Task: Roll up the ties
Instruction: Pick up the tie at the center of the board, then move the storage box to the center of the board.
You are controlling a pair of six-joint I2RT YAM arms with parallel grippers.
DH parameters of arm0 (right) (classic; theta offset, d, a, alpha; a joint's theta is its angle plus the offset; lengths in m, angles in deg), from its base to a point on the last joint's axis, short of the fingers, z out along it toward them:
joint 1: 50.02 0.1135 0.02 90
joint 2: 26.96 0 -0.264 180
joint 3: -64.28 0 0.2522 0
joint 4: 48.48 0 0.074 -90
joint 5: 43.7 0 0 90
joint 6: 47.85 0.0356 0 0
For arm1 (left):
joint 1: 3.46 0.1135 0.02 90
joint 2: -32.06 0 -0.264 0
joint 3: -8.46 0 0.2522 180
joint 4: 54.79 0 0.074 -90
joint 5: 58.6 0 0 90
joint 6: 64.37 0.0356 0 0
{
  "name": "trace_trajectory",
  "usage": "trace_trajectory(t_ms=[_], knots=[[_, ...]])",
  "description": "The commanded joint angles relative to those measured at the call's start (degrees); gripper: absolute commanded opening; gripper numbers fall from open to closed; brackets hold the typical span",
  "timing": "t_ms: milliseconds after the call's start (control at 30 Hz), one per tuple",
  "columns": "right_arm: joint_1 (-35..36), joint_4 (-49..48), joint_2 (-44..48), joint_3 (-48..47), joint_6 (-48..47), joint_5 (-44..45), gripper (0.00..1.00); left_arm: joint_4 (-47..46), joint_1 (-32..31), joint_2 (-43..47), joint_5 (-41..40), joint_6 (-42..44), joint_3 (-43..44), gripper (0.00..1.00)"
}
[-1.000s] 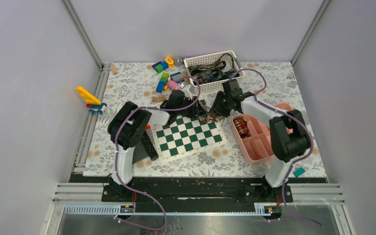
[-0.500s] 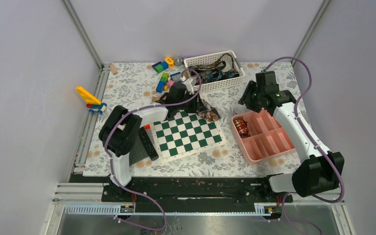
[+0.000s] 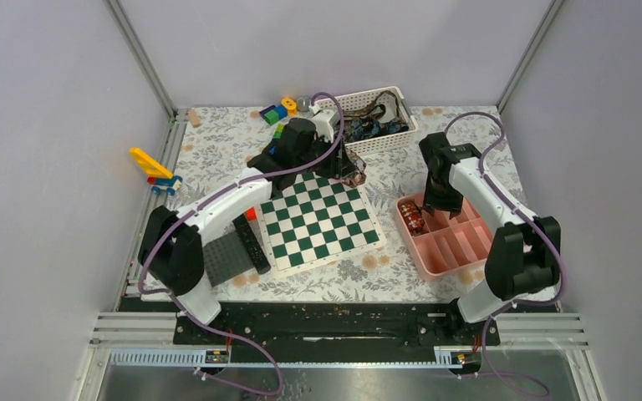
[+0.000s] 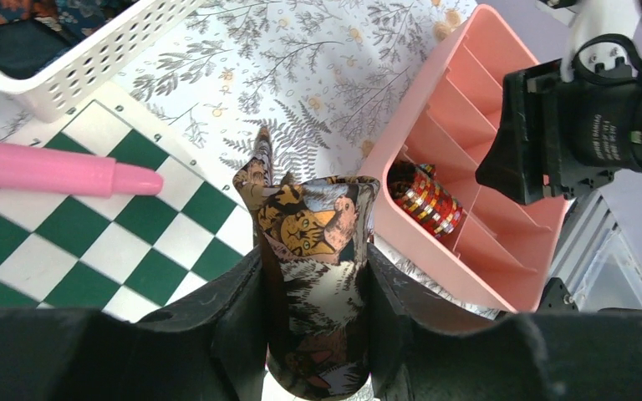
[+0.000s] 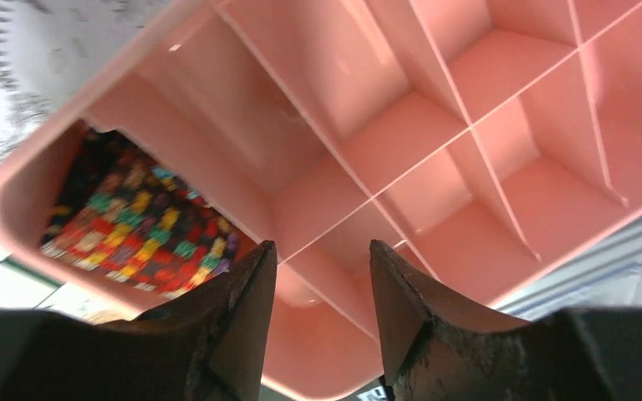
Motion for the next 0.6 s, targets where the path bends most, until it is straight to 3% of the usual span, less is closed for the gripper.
trace_trajectory(t_ms=[0, 367, 500, 567], knots=[[0.19, 4.16, -3.3, -3.47, -2.01, 9.01, 0.52, 4.42, 0.22, 5.58, -3.42, 4.05, 1.7, 0.39], [-2.39, 2.27, -16.26, -9.57, -6.17, 5.2, 0.56, 6.31, 0.25, 10.91, -4.17, 5.35, -0.96, 0.39], [-5.44, -0.51, -17.79, -7.62, -6.73, 0.06, 0.54, 7.07, 0.28, 12.25, -4.84, 5.83, -1.05, 0.39], [-6.83, -1.85, -17.76, -5.63, -6.85, -3.96, 0.47, 7.17, 0.33, 12.68, -4.89, 5.76, -1.07, 0.39]])
